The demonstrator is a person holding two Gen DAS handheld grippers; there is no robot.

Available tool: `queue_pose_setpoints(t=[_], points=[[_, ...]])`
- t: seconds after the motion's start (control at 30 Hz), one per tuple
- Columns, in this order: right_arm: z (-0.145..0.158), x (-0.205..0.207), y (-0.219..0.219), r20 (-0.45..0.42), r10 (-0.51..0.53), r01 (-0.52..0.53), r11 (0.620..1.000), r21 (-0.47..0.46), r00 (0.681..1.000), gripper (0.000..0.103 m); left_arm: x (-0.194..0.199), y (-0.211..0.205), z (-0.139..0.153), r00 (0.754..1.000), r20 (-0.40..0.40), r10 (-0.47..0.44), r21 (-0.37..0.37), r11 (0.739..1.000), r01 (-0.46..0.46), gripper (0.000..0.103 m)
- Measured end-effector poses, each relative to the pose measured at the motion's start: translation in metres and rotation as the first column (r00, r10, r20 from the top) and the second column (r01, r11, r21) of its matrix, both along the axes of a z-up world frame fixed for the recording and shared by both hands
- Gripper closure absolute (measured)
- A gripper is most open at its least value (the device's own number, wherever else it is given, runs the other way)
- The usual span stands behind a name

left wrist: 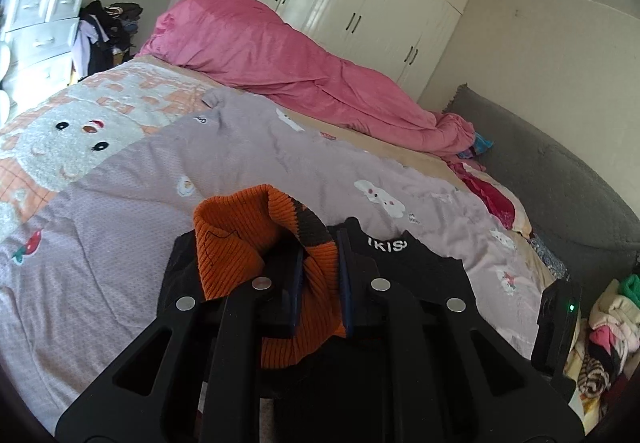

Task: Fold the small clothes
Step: 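Carry the cuff across the shirt back and release it with the left gripper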

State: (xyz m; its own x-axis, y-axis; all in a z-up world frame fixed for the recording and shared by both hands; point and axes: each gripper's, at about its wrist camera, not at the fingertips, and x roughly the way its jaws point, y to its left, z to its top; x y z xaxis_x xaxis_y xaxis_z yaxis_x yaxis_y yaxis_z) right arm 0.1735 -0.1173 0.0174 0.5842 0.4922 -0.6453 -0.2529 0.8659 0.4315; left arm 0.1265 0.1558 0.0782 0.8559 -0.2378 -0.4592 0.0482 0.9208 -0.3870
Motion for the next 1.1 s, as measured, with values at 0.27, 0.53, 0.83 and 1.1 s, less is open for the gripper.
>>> queue_pose_setpoints(t=[0.27,0.53,0.83,1.1], points=[[-0.006,0.002,-0.033,-0.017,-0.079,0.079,0.997,-0.006,0.997,0.004,0.019,-0.051,-0.020,0.990,-0.071,-0.118,0.050,0.991,0.122,0.094],[-0.013,0.003,-0.050,-0.028,-0.122,0.122,0.992,-0.025,0.992,0.004,0.023,-0.070,-0.031,0.965,-0.105,-0.242,-0.023,0.970,0.241,0.082],[-0.022,-0.002,-0.032,-0.069,-0.061,0.059,0.998,-0.032,0.996,0.004,0.012,-0.050,-0.012,0.981,0.002,-0.196,-0.047,0.979,0.196,0.052],[-0.031,-0.004,0.023,-0.128,0.103,-0.097,0.994,0.058,0.986,0.004,0.031,-0.009,-0.037,0.980,-0.182,0.080,0.091,0.994,-0.065,0.031]])
